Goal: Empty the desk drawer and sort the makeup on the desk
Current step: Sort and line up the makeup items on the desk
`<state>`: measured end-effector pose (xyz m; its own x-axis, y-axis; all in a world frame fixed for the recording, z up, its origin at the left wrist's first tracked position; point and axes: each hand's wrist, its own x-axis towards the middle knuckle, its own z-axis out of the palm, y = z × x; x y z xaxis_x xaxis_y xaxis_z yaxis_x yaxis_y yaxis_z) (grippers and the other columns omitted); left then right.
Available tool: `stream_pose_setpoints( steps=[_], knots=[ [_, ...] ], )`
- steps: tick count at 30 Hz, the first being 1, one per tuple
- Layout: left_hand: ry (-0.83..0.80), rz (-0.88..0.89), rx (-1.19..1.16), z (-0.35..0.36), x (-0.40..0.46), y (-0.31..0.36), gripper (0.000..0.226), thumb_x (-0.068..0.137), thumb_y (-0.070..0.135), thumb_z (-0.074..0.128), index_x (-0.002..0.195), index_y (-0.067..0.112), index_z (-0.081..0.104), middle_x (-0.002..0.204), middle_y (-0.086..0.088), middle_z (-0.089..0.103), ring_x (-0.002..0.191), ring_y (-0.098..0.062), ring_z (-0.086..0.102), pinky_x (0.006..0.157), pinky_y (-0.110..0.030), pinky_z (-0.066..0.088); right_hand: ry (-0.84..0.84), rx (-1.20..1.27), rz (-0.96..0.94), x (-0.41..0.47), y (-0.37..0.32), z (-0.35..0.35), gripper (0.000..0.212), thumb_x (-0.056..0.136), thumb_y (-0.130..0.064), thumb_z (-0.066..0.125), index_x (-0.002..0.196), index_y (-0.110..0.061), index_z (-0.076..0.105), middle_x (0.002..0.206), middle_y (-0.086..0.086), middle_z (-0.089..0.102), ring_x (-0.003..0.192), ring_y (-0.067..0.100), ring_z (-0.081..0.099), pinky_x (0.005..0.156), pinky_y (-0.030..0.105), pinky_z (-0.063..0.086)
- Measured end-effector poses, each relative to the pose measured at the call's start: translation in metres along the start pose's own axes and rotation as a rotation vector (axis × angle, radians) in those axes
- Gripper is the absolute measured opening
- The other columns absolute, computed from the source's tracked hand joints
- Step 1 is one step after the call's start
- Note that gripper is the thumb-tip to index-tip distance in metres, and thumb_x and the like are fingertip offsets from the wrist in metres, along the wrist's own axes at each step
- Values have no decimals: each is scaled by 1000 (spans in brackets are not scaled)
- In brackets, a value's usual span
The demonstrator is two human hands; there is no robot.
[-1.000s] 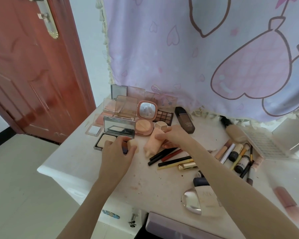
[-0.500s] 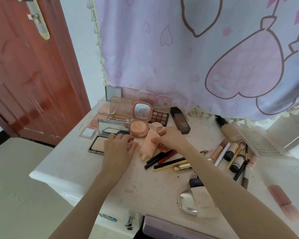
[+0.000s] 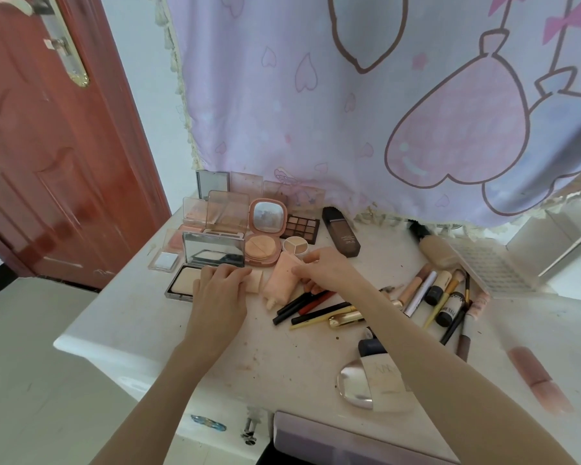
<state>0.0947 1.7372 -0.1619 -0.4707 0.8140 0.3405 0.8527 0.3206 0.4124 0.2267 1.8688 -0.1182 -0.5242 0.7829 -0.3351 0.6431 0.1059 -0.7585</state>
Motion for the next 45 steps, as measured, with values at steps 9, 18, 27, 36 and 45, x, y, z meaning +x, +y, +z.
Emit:
stream_pose_setpoints(
  steps=[9,18,27,36,45],
  knots=[
    [-180,374,-286,-14,-30,55,29,89,17,59,117,15,61,111,4,55,102,-4,42,85,-7,29,103,158,-79,-57,33,-37,33,90,-23,61,121,-10,58,94,5,69,83,16,68,81,30,57],
    [-581,504,-277,3,-67,92,69,70,50,71,130,32,40,123,19,33,116,3,24,95,-9,20,233,-341,-346,-141,89,-49,24,88,-24,62,111,-22,65,100,-16,56,93,1,54,89,22,46],
    [-527,520,-268,8,-82,96,46,84,36,62,124,26,42,113,17,33,89,7,33,83,-6,28,45,-606,-420,-162,118,-42,62,81,-44,65,137,-31,41,132,-18,33,120,-3,23,96,7,14],
    [-319,510,-419,1,-76,99,31,89,45,38,109,24,48,101,12,49,85,-1,46,75,-13,39,264,-414,-523,-166,116,-31,49,80,-41,48,124,-23,58,112,-16,54,96,-4,50,87,10,33],
    [-139,492,-507,-18,-70,109,19,90,44,30,101,30,39,92,18,44,81,2,46,69,-7,39,-90,-83,-263,-155,69,-39,33,71,-31,78,99,-33,60,91,-9,64,81,8,62,74,26,54]
  ],
)
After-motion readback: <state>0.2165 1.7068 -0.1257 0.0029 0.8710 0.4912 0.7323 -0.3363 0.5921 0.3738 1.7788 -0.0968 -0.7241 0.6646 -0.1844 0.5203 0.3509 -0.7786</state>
